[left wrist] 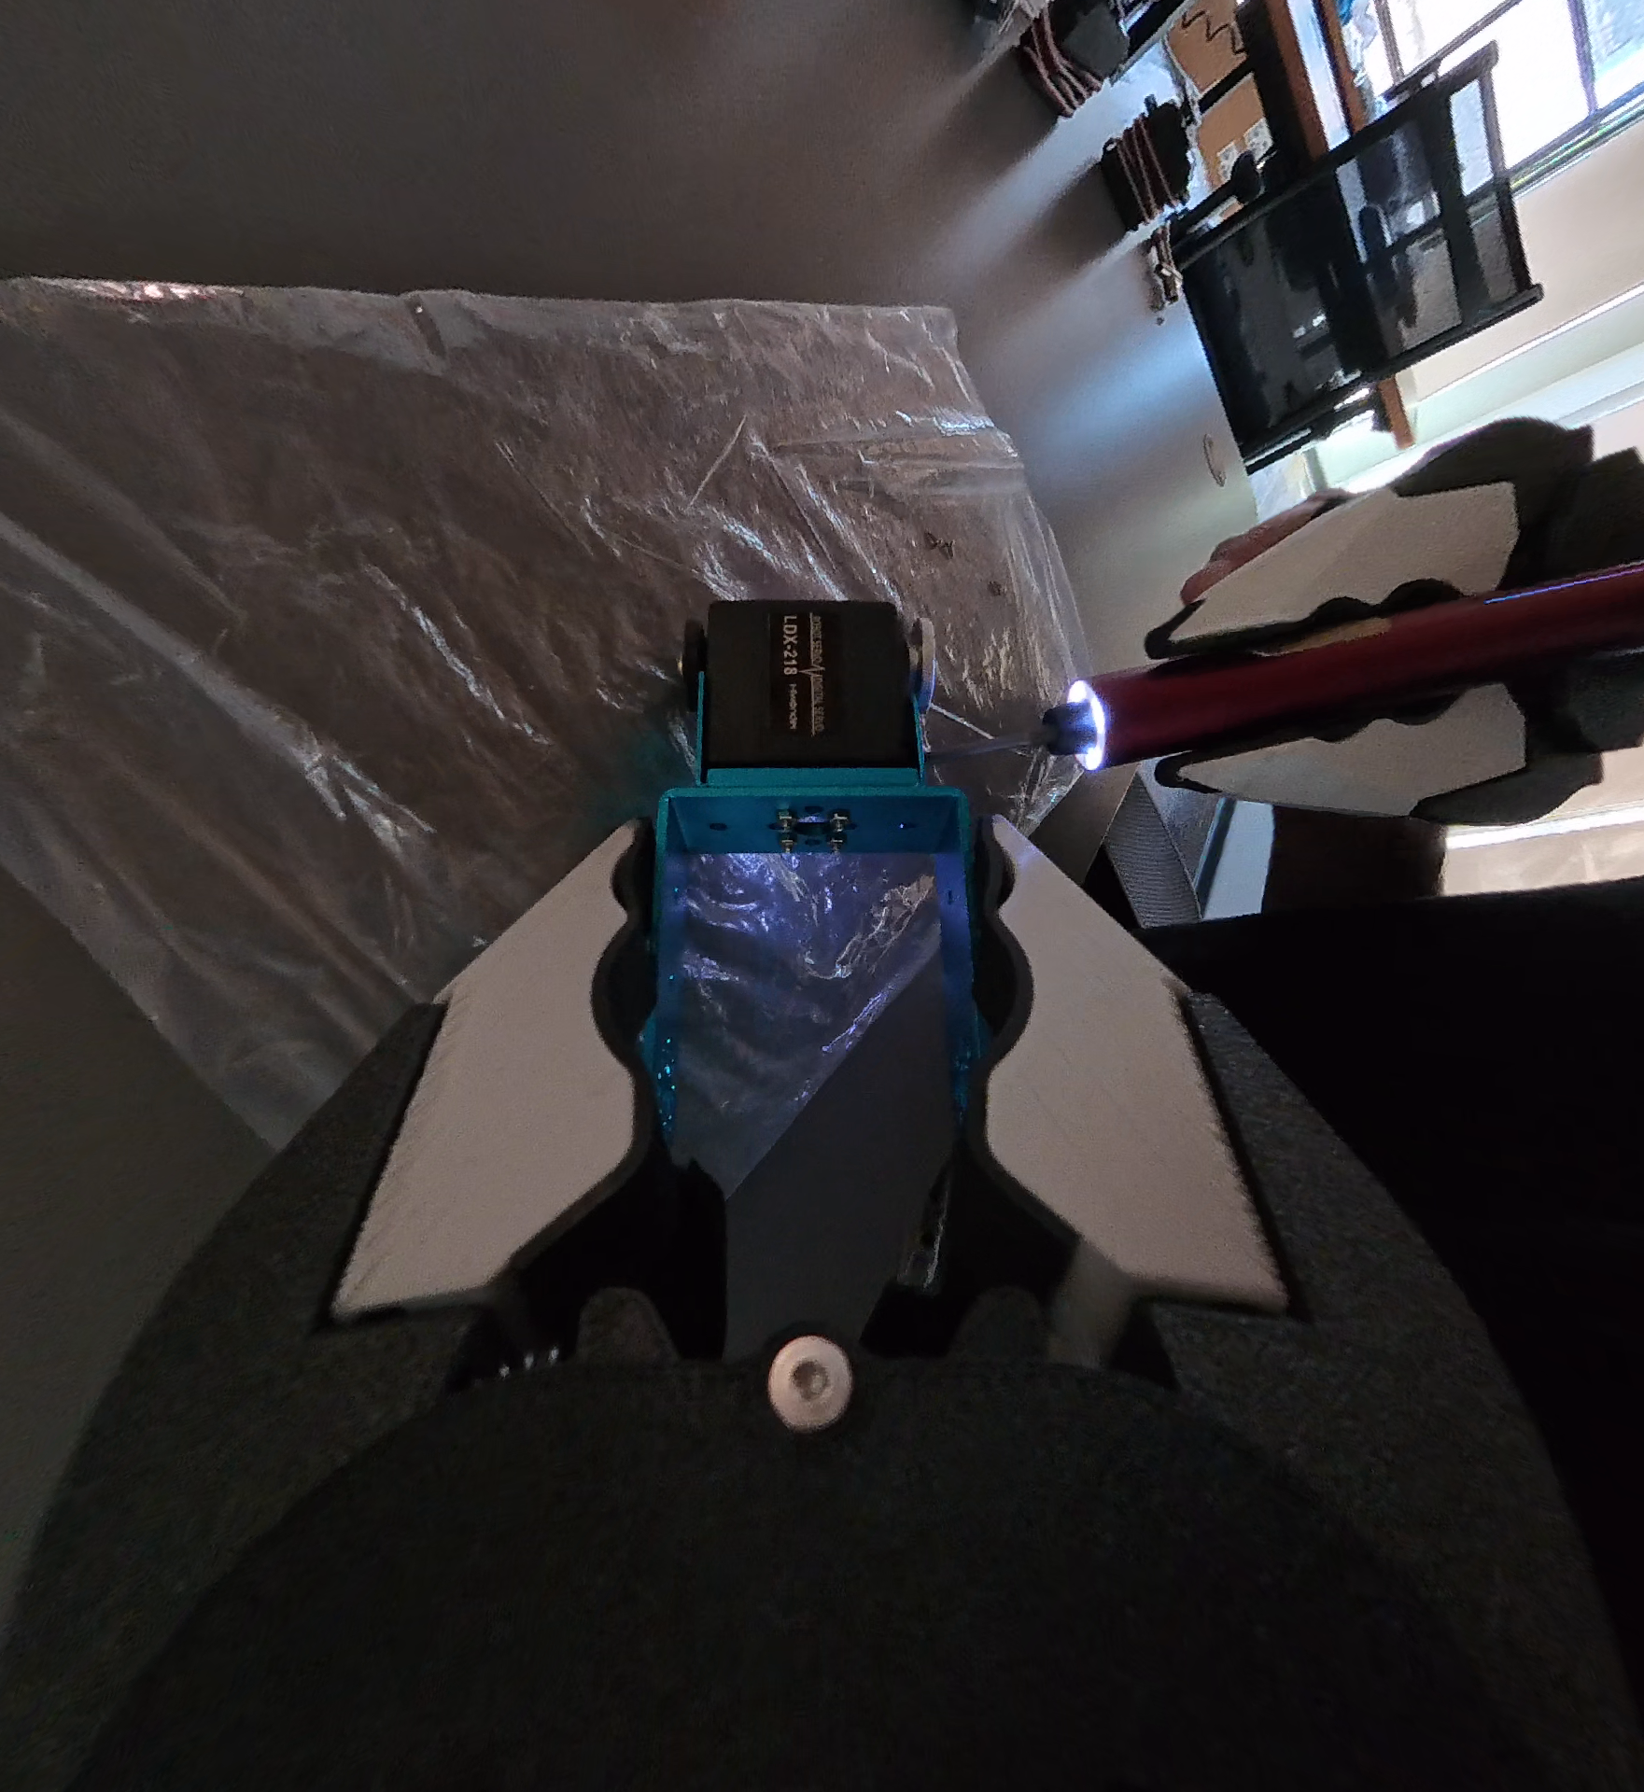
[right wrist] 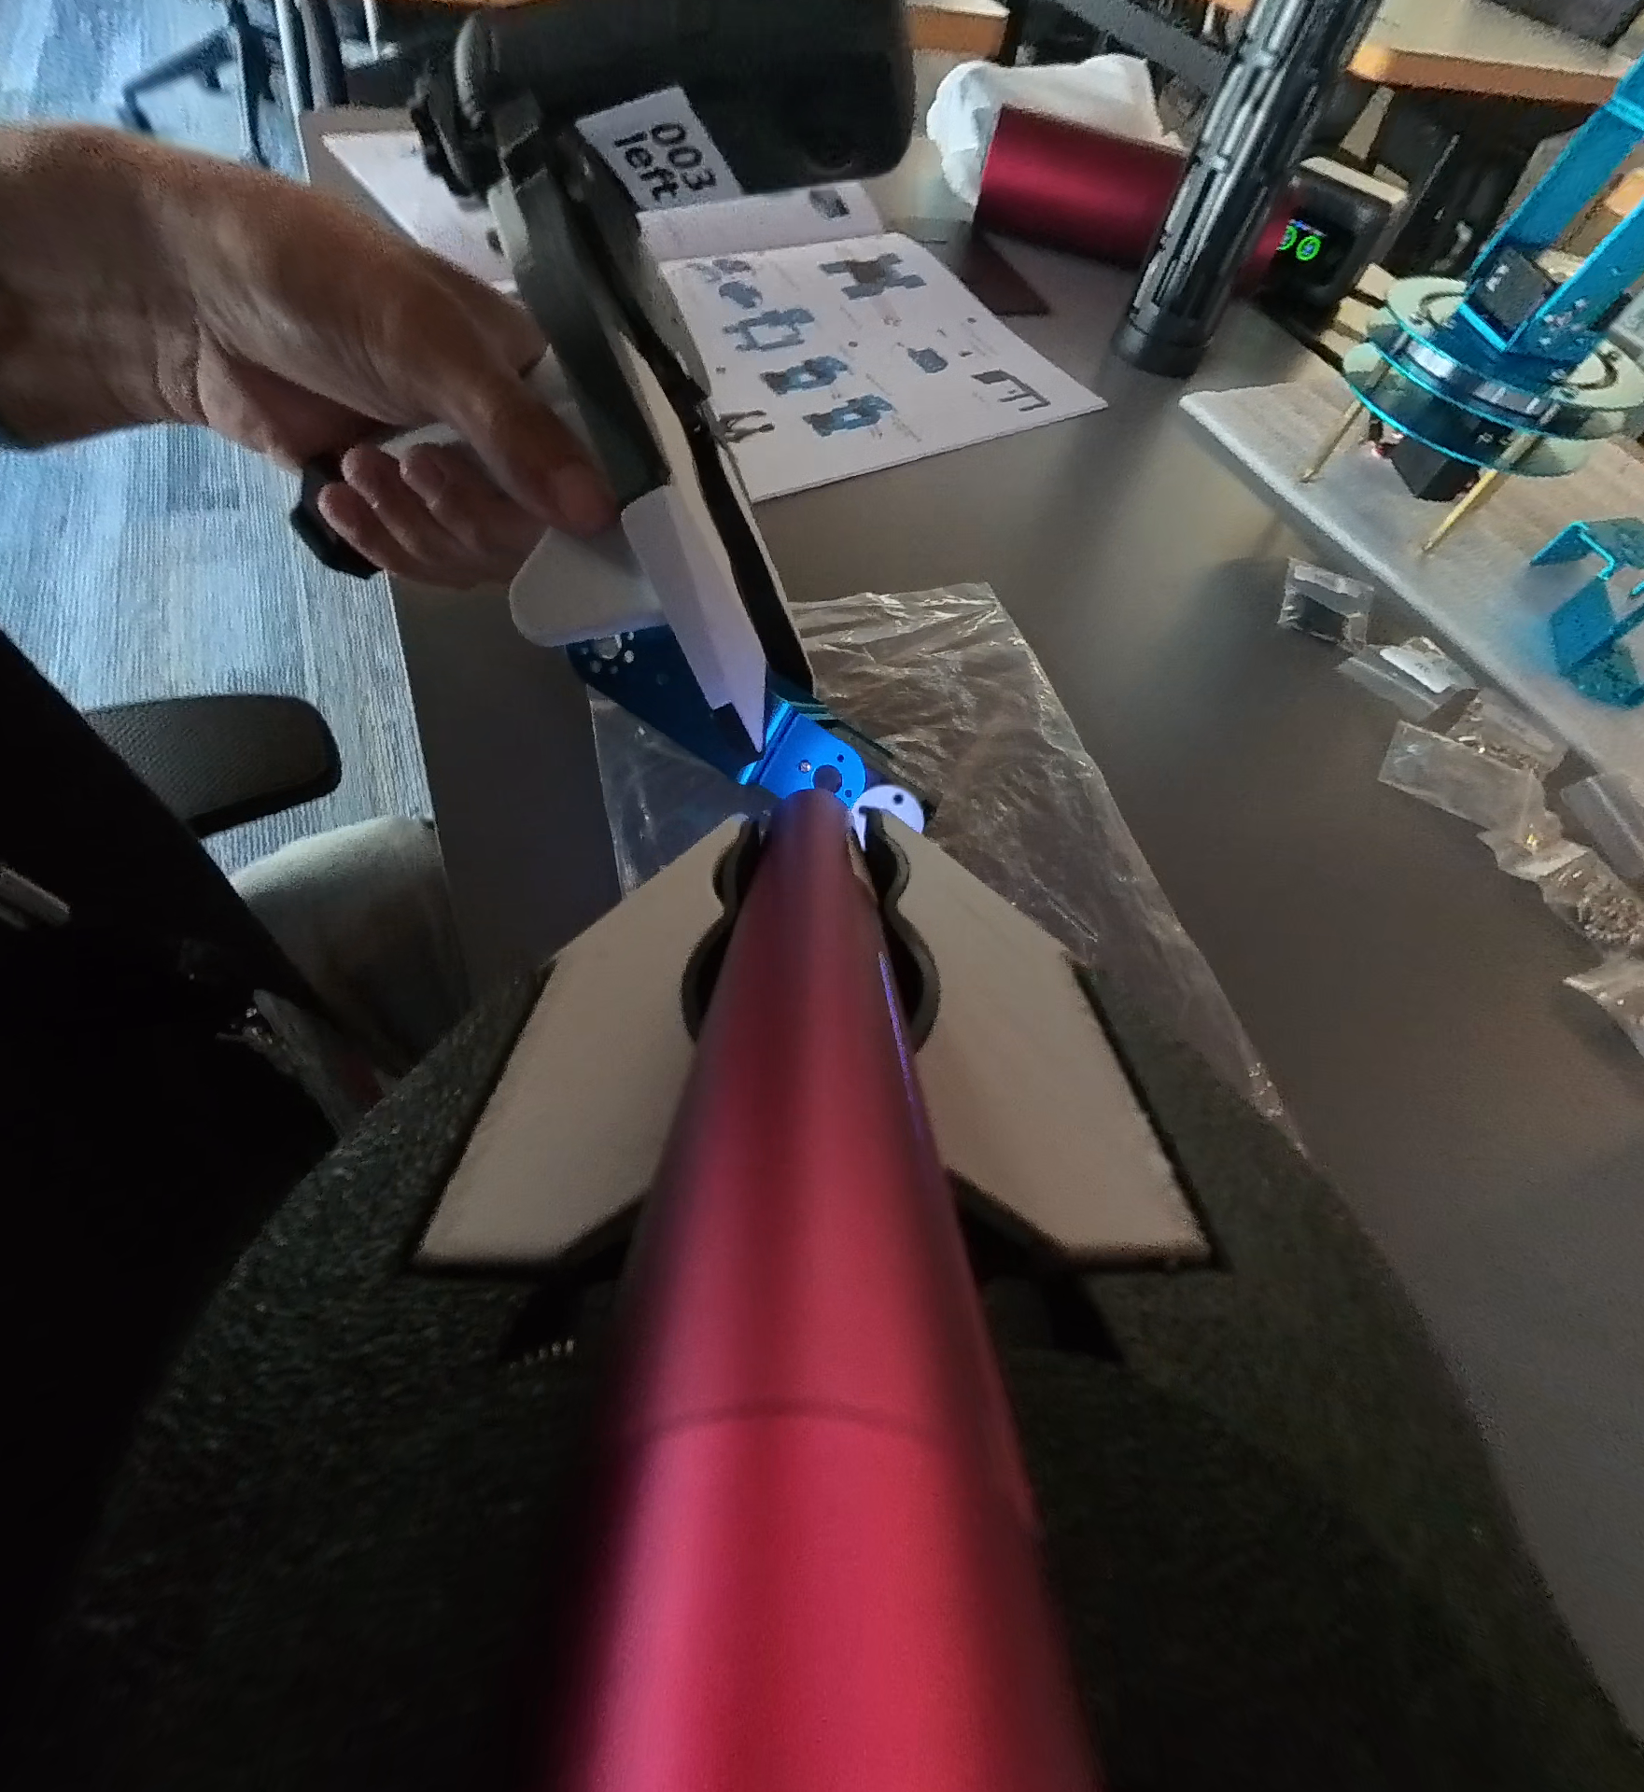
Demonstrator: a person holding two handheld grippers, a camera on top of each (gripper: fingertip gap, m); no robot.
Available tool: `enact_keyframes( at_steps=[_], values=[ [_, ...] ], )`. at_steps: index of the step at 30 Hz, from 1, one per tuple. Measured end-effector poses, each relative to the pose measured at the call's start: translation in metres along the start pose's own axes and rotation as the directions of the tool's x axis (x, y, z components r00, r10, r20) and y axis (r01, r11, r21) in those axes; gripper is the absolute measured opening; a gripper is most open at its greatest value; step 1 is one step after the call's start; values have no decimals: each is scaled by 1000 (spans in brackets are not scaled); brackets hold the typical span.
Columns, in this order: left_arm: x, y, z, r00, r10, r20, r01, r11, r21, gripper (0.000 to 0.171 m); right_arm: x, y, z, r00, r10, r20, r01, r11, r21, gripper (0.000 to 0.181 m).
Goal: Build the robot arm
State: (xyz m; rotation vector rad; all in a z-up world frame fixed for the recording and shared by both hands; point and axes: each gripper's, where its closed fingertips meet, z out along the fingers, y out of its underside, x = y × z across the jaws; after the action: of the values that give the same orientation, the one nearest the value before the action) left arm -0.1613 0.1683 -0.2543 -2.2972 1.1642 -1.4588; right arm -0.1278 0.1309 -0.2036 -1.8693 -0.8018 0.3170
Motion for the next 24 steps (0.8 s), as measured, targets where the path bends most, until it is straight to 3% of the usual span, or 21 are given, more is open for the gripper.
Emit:
enact_keyframes(
  at_steps=[8, 12, 15, 17, 21, 24],
  values=[
    [0, 0, -1, 1000, 8, -16, -8, 1000, 11, 65, 1, -5, 2, 999, -37, 34, 38, 999, -35, 22],
    [0, -1, 0, 999, 35, -5, -35, 999, 39, 65, 5, -7, 3, 993, 112, 50, -110, 993, -29, 21],
    [-1, -4, -1, 1000, -13, -18, 14, 996, 85, 65, 11, -12, 6, 964, 264, 17, -264, 964, -18, 21],
    [-1, -6, -1, 997, -60, -39, 64, 991, 120, 64, 13, -14, 7, 958, 286, -3, -286, 958, -34, 22],
    [-1, -9, -5, 988, -121, -93, 133, 981, 138, 64, 14, -20, 12, 971, 241, 1, -239, 965, -111, 21],
    [-3, -14, -9, 979, -162, -125, 181, 971, 159, 68, 13, -19, 21, 992, 130, 1, -127, 969, -214, 22]
  ],
)
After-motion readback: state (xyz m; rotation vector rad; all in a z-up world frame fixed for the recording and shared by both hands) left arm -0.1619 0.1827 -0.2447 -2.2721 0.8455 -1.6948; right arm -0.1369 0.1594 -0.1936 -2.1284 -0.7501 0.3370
